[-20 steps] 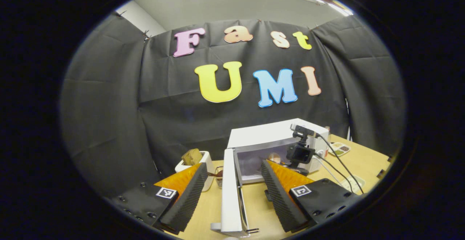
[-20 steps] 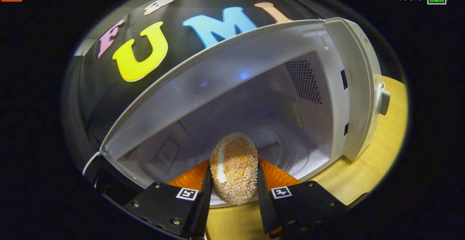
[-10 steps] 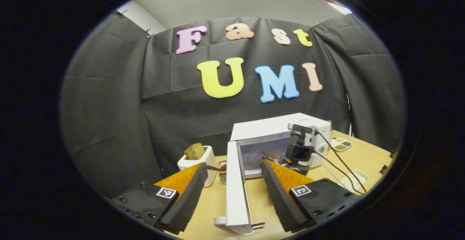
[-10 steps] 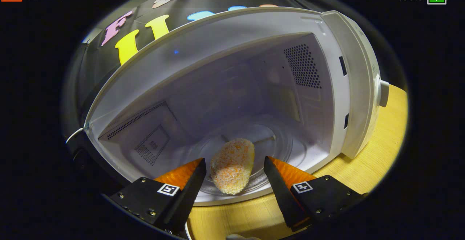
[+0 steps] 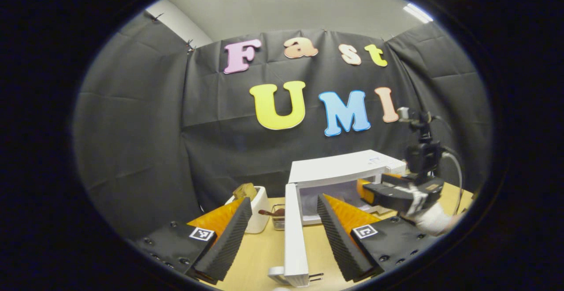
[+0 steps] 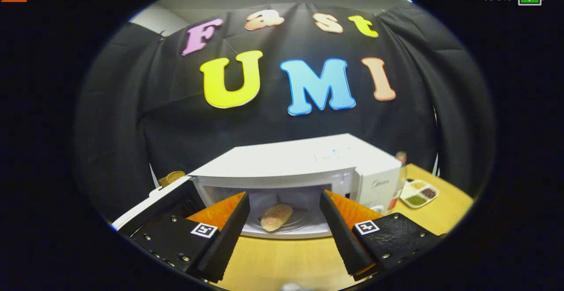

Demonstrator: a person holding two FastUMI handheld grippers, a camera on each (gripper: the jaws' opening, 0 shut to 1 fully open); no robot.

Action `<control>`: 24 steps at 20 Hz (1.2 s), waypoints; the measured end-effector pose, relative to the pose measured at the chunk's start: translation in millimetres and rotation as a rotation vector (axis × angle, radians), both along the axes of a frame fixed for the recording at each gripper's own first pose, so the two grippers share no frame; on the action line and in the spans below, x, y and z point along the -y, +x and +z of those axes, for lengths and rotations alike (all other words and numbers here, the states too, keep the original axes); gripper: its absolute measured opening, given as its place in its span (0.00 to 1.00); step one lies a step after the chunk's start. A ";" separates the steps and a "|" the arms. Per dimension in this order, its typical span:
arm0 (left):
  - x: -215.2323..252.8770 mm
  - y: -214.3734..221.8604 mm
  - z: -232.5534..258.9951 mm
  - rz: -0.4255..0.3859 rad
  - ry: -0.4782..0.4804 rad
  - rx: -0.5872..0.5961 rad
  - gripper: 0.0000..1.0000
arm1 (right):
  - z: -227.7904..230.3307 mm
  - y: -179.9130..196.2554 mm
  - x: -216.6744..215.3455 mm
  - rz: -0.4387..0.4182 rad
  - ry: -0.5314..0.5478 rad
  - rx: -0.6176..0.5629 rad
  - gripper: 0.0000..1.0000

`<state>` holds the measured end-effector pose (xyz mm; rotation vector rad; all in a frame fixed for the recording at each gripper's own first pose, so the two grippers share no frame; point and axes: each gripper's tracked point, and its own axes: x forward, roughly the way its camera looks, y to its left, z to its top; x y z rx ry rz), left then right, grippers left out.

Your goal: Open the microwave oven with the left hand, put the food in, and close the microwave oven.

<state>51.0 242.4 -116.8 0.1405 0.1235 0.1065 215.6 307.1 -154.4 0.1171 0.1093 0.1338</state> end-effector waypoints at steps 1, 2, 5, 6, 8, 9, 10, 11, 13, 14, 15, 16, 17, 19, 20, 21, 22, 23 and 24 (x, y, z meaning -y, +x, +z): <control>-3.7 -4.0 2.6 0.012 0.010 0.009 1.00 | 15.8 -13.9 16.0 0.001 -0.014 0.016 0.97; -4.4 -5.9 6.4 0.018 0.018 0.013 0.98 | 31.6 -28.1 29.5 0.010 -0.012 0.036 0.97; -9.2 -14.3 9.9 0.038 0.043 0.015 1.00 | 56.6 -68.9 70.9 0.012 -0.047 0.040 0.97; -9.2 -16.3 11.5 0.043 0.043 0.019 1.00 | 60.4 -78.5 78.8 0.019 -0.046 0.033 0.97; -7.8 -18.7 15.2 0.046 0.043 0.020 1.00 | 64.5 -100.9 104.0 0.006 -0.044 0.007 0.97; -7.8 -19.5 15.6 0.051 0.051 0.023 1.00 | 68.6 -110.9 116.6 -0.004 -0.046 0.000 0.97; -8.0 -20.0 16.3 0.050 0.063 0.023 1.00 | 71.3 -119.8 128.8 -0.018 -0.044 -0.003 0.97; -9.9 -19.8 15.1 0.049 0.075 0.028 1.00 | 74.6 -130.5 142.2 -0.037 -0.040 -0.009 0.97; -22.5 -22.6 0.2 0.069 0.075 0.000 0.97 | 81.3 -147.6 159.2 -0.055 -0.038 -0.014 0.97; -32.3 -24.9 -7.9 0.084 0.073 -0.012 1.00 | 82.8 -154.5 166.4 -0.060 -0.036 -0.026 0.97; -43.7 -28.5 -16.5 0.106 0.079 -0.025 1.00 | 84.5 -162.2 170.1 -0.055 -0.024 -0.045 0.97; -57.0 -33.1 -25.0 0.128 0.098 -0.038 1.00 | 91.4 -170.5 173.6 -0.052 -0.010 -0.052 0.97; -72.8 -39.0 -36.7 0.157 0.109 -0.065 0.99 | 100.8 -176.5 177.1 -0.050 0.000 -0.040 0.97; -98.6 -53.0 -64.6 0.198 0.129 -0.100 0.98 | 114.4 -185.1 187.0 -0.061 -0.001 -0.016 0.97; -113.8 -60.7 -85.1 0.227 0.131 -0.142 0.96 | 114.6 -189.1 187.1 -0.059 -0.004 -0.017 0.97; -123.3 -67.0 -103.0 0.243 0.118 -0.164 0.95 | 117.2 -191.0 187.7 -0.058 -0.002 -0.021 0.97; -131.7 -73.3 -119.0 0.266 0.101 -0.184 0.98 | 117.8 -194.3 183.2 -0.045 0.015 -0.036 0.97; -135.8 -73.3 -131.0 0.275 0.088 -0.206 0.98 | 121.2 -197.0 175.0 -0.020 0.034 -0.043 0.97; -136.0 -69.9 -145.4 0.274 0.079 -0.228 0.98 | 125.4 -197.6 175.1 -0.016 0.040 -0.038 0.97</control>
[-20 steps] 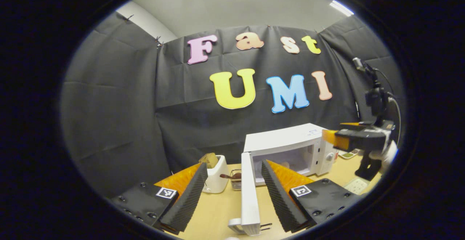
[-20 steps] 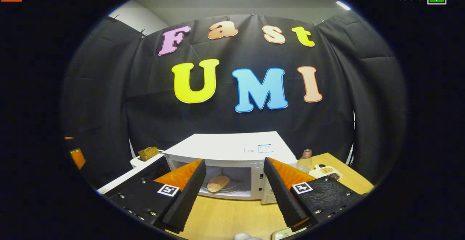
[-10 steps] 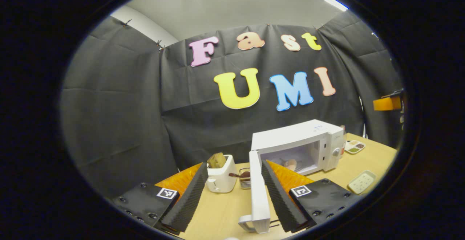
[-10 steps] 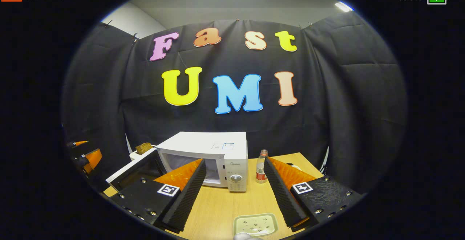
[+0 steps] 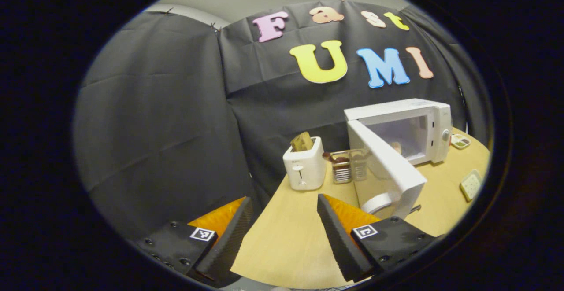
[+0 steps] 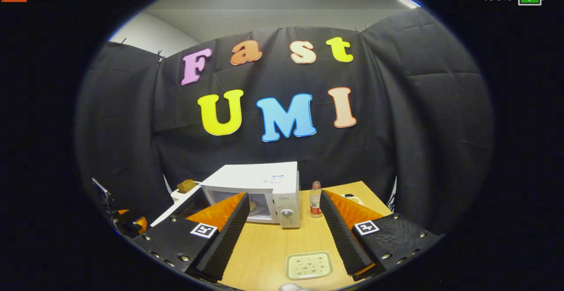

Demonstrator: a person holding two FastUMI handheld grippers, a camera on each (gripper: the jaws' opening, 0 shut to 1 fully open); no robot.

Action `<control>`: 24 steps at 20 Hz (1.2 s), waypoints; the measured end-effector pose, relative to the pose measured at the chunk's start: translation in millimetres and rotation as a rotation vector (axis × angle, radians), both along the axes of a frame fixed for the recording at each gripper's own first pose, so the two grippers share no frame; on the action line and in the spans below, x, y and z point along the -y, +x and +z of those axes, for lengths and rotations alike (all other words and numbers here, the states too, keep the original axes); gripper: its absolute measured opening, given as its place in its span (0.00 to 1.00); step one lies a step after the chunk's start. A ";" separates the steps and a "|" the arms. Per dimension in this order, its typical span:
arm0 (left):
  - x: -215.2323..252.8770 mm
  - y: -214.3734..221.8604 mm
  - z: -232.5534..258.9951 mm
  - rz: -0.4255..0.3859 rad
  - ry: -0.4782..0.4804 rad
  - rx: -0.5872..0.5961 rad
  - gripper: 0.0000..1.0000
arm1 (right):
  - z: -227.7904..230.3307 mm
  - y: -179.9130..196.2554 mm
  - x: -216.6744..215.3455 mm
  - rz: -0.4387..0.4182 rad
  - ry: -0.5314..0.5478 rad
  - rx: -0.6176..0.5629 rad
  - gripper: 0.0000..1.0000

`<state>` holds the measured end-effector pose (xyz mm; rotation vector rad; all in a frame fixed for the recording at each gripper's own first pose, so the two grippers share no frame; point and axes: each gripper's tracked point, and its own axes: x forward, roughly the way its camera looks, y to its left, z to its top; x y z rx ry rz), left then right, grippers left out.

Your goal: Open the microwave oven with the left hand, put the food in, and close the microwave oven.

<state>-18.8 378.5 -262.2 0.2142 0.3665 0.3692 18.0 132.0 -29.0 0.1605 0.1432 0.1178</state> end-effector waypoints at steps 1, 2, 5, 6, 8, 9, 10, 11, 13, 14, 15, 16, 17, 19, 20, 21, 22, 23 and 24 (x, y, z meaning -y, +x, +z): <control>3.5 2.0 -6.5 -0.006 0.001 -0.009 0.98 | 6.3 -0.9 0.3 -0.001 -0.002 0.012 0.97; 10.0 0.2 -19.1 -0.020 0.002 -0.024 0.98 | 7.6 -1.6 -2.9 0.006 -0.010 0.018 0.97; 30.3 3.4 -39.1 -0.059 -0.002 -0.067 1.00 | 11.4 -4.0 -10.6 0.032 -0.028 0.018 0.98; 37.5 4.4 -37.6 -0.066 -0.001 -0.064 0.98 | 13.5 -4.4 -10.7 0.033 -0.028 0.020 0.97; 47.1 7.2 -40.4 -0.083 -0.009 -0.065 0.94 | 15.9 -5.2 -15.3 0.043 -0.008 0.018 0.97; 56.2 8.5 -39.3 -0.103 -0.017 -0.058 0.94 | 18.0 -5.0 -14.3 0.041 -0.005 0.020 0.97; 66.4 8.8 -39.6 -0.125 -0.019 -0.060 0.94 | 18.7 -6.0 -13.3 0.041 -0.005 0.022 0.97; 78.3 11.0 -39.9 -0.153 -0.018 -0.060 0.94 | 18.9 -5.0 -11.7 0.041 -0.009 0.021 0.97; 102.8 16.2 -39.8 -0.204 -0.018 -0.061 0.94 | 17.9 -3.5 -7.2 0.037 -0.018 0.016 0.97; 115.0 18.6 -40.0 -0.224 -0.022 -0.055 0.94 | 16.7 -2.1 -4.5 0.035 -0.025 0.010 0.97; 127.3 24.5 -39.3 -0.248 -0.032 -0.050 0.94 | 16.2 -0.9 0.6 0.027 -0.034 0.008 0.97; 143.5 29.7 -40.7 -0.274 -0.040 -0.047 0.94 | 16.5 -0.5 6.2 0.019 -0.041 0.008 0.97; 159.3 34.4 -41.5 -0.300 -0.044 -0.049 0.94 | 16.1 0.8 10.1 0.014 -0.045 0.008 0.97; 190.5 46.0 -42.1 -0.358 -0.040 -0.053 0.94 | 11.1 1.4 19.1 0.000 -0.051 -0.004 0.97; 204.0 52.0 -41.3 -0.382 -0.029 -0.057 0.94 | 8.4 1.7 23.1 -0.003 -0.049 -0.011 0.97; 218.3 58.0 -42.8 -0.402 -0.030 -0.061 0.94 | 6.9 2.4 27.8 -0.006 -0.049 -0.015 0.97; 231.8 65.1 -44.3 -0.421 -0.036 -0.064 0.95 | 3.5 2.8 34.7 -0.012 -0.052 -0.025 0.97; 244.8 72.0 -43.8 -0.437 -0.042 -0.066 0.95 | 1.8 3.5 41.9 -0.016 -0.052 -0.034 0.97; 258.6 77.2 -44.1 -0.450 -0.046 -0.065 0.95 | -0.1 5.3 48.8 -0.022 -0.049 -0.043 0.97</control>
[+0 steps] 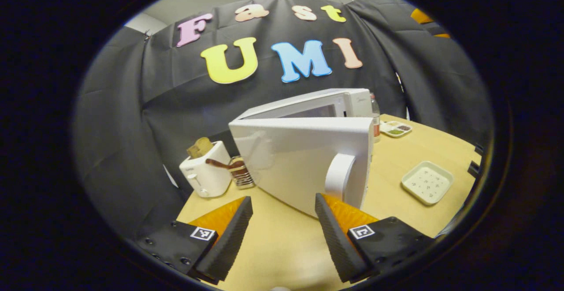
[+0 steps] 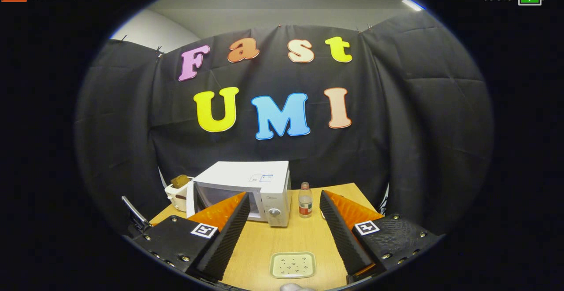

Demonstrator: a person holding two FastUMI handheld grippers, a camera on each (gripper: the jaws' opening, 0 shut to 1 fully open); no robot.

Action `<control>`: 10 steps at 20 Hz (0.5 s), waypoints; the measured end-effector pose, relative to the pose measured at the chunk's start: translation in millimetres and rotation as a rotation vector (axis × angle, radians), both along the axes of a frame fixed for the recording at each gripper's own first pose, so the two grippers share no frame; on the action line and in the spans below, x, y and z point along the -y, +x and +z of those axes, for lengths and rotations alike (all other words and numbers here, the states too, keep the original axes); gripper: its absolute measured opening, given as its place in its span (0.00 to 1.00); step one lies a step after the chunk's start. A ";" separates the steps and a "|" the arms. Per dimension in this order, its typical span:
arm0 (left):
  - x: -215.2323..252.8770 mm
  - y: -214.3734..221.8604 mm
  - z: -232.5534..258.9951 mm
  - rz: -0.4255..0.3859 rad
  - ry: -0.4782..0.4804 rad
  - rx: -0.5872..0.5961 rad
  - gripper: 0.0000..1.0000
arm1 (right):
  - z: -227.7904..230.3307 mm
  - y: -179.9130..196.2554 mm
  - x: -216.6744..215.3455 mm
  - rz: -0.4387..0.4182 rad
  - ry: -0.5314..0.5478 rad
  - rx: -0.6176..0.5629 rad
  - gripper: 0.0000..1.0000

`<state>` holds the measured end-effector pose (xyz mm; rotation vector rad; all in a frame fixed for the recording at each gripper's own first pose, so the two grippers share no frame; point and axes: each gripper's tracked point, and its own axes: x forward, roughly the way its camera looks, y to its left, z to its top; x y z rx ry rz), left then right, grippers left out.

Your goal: Open the microwave oven with the left hand, put the food in, and close the microwave oven.

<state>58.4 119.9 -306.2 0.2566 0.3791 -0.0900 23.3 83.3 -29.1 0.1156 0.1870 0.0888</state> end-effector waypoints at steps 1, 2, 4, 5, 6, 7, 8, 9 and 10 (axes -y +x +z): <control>13.2 6.5 1.7 -0.012 -0.006 0.004 0.94 | -0.5 2.2 7.3 -0.008 0.002 -0.007 0.97; 27.0 13.3 2.1 -0.028 -0.015 0.005 0.95 | -1.0 4.6 16.4 -0.021 0.001 -0.008 0.97; 51.6 30.0 -0.1 -0.058 -0.017 0.004 0.98 | -0.7 9.4 30.1 -0.038 0.007 -0.013 0.97; 59.8 36.6 0.7 -0.068 -0.006 0.005 1.00 | 0.8 12.5 36.8 -0.045 0.002 -0.009 0.97; 69.1 45.5 1.1 -0.080 -0.010 0.011 0.98 | -0.8 14.3 44.6 -0.055 -0.015 -0.013 0.97; 77.0 56.1 -0.7 -0.085 -0.017 0.008 0.98 | -0.9 16.7 50.7 -0.061 -0.026 -0.016 0.97; 83.1 65.7 -0.5 -0.084 -0.025 0.009 0.98 | -1.5 18.6 55.3 -0.067 -0.029 -0.019 0.97; 88.7 74.8 -1.8 -0.085 -0.037 0.009 1.00 | -0.8 20.7 60.0 -0.073 -0.031 -0.022 0.97; 96.0 85.7 -2.8 -0.090 -0.045 0.009 0.98 | -1.6 23.8 65.1 -0.080 -0.035 -0.026 0.97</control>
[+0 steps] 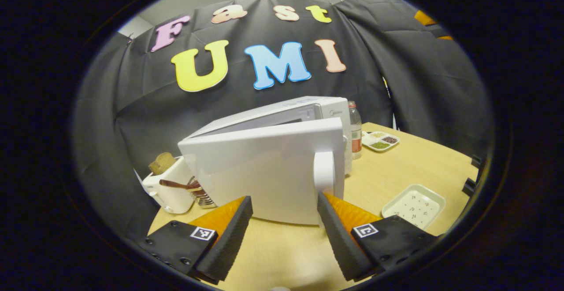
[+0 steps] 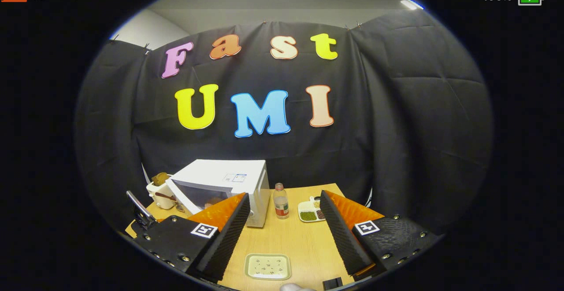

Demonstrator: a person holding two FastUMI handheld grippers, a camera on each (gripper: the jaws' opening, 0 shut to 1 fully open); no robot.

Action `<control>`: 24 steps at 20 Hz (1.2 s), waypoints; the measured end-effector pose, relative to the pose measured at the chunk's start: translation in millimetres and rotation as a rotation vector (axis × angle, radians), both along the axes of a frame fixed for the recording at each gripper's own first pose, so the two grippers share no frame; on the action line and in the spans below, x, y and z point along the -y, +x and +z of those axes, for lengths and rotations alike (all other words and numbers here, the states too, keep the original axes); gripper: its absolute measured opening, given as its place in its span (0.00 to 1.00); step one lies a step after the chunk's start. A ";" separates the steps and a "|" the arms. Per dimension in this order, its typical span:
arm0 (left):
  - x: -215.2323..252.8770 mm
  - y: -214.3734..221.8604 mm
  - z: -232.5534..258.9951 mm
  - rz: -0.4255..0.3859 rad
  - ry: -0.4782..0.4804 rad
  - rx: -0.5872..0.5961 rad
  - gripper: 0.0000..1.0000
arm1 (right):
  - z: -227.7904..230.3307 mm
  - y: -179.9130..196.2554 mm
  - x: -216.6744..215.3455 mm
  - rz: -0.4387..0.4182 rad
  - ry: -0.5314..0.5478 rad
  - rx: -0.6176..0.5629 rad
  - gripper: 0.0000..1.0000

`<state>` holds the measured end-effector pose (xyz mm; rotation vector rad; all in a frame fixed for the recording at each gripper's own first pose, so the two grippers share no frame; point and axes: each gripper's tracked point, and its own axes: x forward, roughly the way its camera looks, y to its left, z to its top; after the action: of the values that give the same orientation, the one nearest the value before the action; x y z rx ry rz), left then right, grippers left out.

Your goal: Open the microwave oven with the left hand, put the food in, and close the microwave oven.

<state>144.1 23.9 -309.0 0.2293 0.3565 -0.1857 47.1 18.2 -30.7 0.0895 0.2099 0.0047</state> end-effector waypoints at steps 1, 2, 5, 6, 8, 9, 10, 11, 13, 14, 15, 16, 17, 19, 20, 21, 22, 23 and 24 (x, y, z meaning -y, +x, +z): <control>4.8 10.3 1.6 -0.004 0.002 0.010 0.98 | 1.2 3.5 4.3 -0.002 -0.003 0.001 0.97; 9.5 20.7 1.8 -0.010 0.009 0.014 1.00 | 0.9 7.8 7.9 -0.007 -0.010 0.000 0.97; 22.5 46.0 -3.6 -0.003 -0.007 0.012 0.98 | -0.6 16.5 17.5 -0.023 0.002 -0.010 0.97; 25.9 54.2 -4.6 0.000 -0.013 0.014 0.98 | -1.8 19.6 19.4 -0.027 0.007 -0.012 0.97; 36.5 69.6 -7.5 -0.004 -0.019 0.014 0.98 | -2.7 22.9 21.9 -0.029 0.015 -0.014 0.97; 42.2 76.3 -9.0 -0.005 -0.026 0.013 1.00 | -2.1 25.4 22.3 -0.026 0.013 -0.010 0.97; 46.9 82.2 -9.8 -0.001 -0.041 0.013 0.98 | -5.4 27.8 25.5 -0.030 0.002 -0.017 0.97; 51.1 88.3 -11.7 0.004 -0.054 0.014 0.94 | -8.1 29.6 27.4 -0.026 -0.008 -0.028 0.97; 52.0 99.0 -13.3 0.028 -0.057 0.020 0.98 | -8.2 31.3 32.6 -0.031 -0.016 -0.034 0.97; 50.6 104.4 -14.0 0.047 -0.062 0.022 0.98 | -8.4 32.1 33.0 -0.033 -0.014 -0.038 0.97; 50.9 108.3 -14.5 0.059 -0.078 0.019 0.98 | -8.6 32.1 34.7 -0.036 -0.016 -0.042 0.97; 52.8 114.2 -16.5 0.070 -0.090 0.016 1.00 | -11.3 33.5 37.0 -0.039 -0.025 -0.047 0.97; 53.3 117.7 -15.4 0.077 -0.092 0.018 1.00 | -12.7 34.1 38.9 -0.041 -0.031 -0.054 0.97; 61.4 122.7 -18.5 0.063 -0.112 0.006 0.97 | -14.3 34.5 42.7 -0.039 -0.028 -0.057 0.97; 62.5 121.8 -20.1 0.064 -0.114 0.004 0.98 | -17.7 34.6 45.2 -0.043 -0.029 -0.064 0.97; 61.7 122.1 -21.6 0.065 -0.115 0.004 1.00 | -19.3 34.5 46.9 -0.043 -0.033 -0.068 0.97; 58.8 121.3 -23.1 0.075 -0.118 0.004 0.97 | -20.1 35.1 47.4 -0.045 -0.034 -0.068 0.98; 56.5 120.4 -23.1 0.086 -0.128 0.005 0.95 | -20.0 35.3 47.6 -0.046 -0.031 -0.067 0.97; 55.3 120.1 -22.0 0.095 -0.134 0.006 0.95 | -21.2 35.2 47.0 -0.043 -0.029 -0.069 0.98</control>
<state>264.1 -31.4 -331.0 0.0809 0.3463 -0.1147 82.3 -28.8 -51.9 0.0654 0.2765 -0.0446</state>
